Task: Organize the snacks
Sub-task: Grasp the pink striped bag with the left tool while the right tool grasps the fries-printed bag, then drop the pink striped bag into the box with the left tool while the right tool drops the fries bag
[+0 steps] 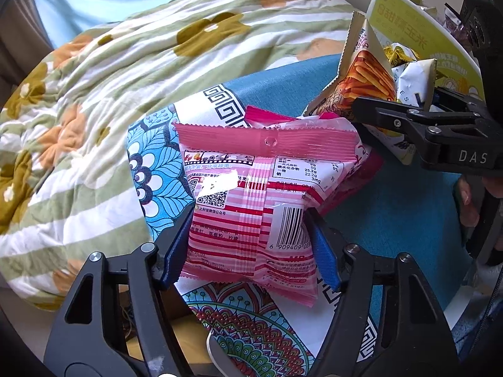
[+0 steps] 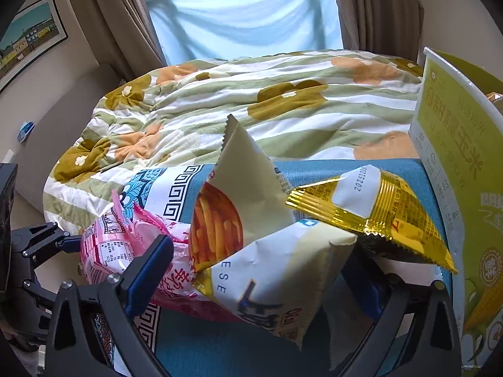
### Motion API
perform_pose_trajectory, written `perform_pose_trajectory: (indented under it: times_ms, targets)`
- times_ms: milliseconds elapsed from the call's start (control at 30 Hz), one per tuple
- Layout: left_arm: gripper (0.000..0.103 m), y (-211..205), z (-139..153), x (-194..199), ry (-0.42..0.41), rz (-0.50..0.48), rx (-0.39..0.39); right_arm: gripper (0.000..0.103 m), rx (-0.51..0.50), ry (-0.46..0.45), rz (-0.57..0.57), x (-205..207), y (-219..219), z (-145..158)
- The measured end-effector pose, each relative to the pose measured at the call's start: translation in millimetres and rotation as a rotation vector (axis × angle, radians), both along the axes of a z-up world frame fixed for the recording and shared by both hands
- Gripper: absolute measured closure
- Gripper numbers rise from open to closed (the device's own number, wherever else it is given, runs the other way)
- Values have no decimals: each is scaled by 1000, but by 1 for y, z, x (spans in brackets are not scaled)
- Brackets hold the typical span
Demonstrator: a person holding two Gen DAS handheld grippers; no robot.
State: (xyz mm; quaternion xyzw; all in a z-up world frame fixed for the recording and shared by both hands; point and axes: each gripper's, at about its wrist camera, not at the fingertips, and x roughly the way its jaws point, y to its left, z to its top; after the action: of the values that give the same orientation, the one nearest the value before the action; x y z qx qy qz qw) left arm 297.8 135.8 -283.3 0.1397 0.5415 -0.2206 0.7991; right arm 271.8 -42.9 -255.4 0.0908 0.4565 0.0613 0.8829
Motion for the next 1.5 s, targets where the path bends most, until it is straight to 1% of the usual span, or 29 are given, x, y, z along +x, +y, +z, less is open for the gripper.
perform_pose_trajectory:
  times_ms: [33, 67, 133, 167, 200, 233, 467, 667, 800, 933, 1100, 1267, 1400, 1500]
  targets:
    - [38, 1, 0, 0, 2, 11, -2, 13, -2, 6, 2, 0, 0, -1]
    - [39, 2, 1, 1, 3, 20, -4, 19, -3, 13, 3, 1, 0, -2]
    - [40, 5, 2, 0, 5, 37, -5, 21, 3, 14, 3, -1, -1, -3]
    - [40, 6, 3, 0, 6, 47, -6, 25, 3, 13, 3, -2, -1, -3]
    - [40, 7, 3, 0, 7, 56, -8, 31, 3, 13, 5, -3, 0, -2]
    - [40, 8, 4, 0, 7, 62, -14, 35, 4, 12, 9, -4, -1, -2]
    - [40, 9, 17, -7, -11, 92, -29, 45, -2, 6, 13, -16, 3, 3]
    - [40, 8, 29, -17, -25, 110, -44, 46, 8, -10, 4, -29, -1, 12]
    - [40, 5, 43, -26, -40, 119, -50, 46, 15, -21, 0, -41, -1, 22]
    - [40, 1, 63, -36, -63, 130, -51, 46, 22, -30, 6, -55, 0, 37]
    - [40, -9, 91, -43, -101, 137, -35, 46, 20, -59, 11, -72, -3, 62]
    - [40, -29, 124, -46, -149, 140, -54, 46, 23, -108, -6, -86, -18, 96]
    - [40, -60, 150, -48, -187, 132, -69, 46, 18, -150, -32, -97, -41, 125]
    - [40, -88, 170, -49, -207, 133, -109, 46, 20, -175, -57, -104, -66, 145]
